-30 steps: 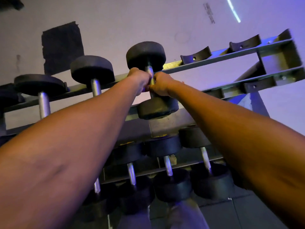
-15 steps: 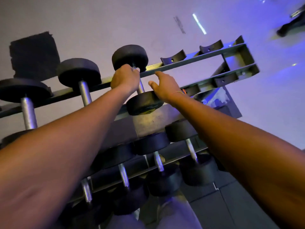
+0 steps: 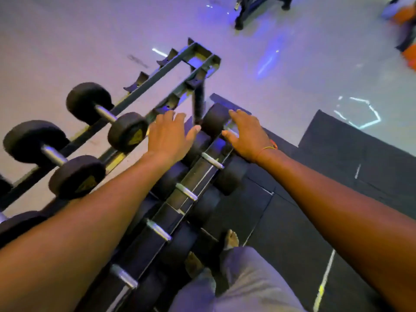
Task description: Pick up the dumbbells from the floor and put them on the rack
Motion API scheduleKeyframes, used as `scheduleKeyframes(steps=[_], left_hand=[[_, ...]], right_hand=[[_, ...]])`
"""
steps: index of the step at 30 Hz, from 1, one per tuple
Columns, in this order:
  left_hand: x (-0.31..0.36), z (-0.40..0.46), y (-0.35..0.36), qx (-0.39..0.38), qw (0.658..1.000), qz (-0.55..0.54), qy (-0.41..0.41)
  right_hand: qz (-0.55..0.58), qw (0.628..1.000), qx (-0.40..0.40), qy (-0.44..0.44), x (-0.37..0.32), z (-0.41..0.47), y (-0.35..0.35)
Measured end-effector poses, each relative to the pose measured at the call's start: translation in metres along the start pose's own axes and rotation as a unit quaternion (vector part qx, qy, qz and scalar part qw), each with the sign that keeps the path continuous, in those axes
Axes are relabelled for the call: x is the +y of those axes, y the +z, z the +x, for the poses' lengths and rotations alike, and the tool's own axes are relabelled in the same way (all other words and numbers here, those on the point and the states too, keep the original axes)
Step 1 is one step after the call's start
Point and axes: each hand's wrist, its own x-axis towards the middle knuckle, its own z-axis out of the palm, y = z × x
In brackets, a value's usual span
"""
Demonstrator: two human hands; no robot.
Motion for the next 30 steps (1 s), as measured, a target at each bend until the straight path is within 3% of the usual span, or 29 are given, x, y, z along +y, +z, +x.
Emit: scheduleKeyframes(steps=[7,14,22,30], left_hand=[[0.207,-0.045,0.032,-0.050,0.976,-0.008,0.210],[0.440,-0.202,0.095,-0.105,0.916,-0.015,0.388],[0.666,-0.427,0.177,-0.208,0.832,-0.028,0.514],[0.822,-0.536,0.254,-0.261,0.765,-0.007,0.589]], right_hand=[[-0.022,0.980,0.088,0.178,0.161,-0.187,-0.065],[-0.029,0.919,0.149,0.363,0.297,-0.476,-0.094],[-0.007,0.835,0.113,0.538,0.384,-0.786,-0.090],[0.032,0.787,0.097,0.609,0.483,-0.914,-0.098]])
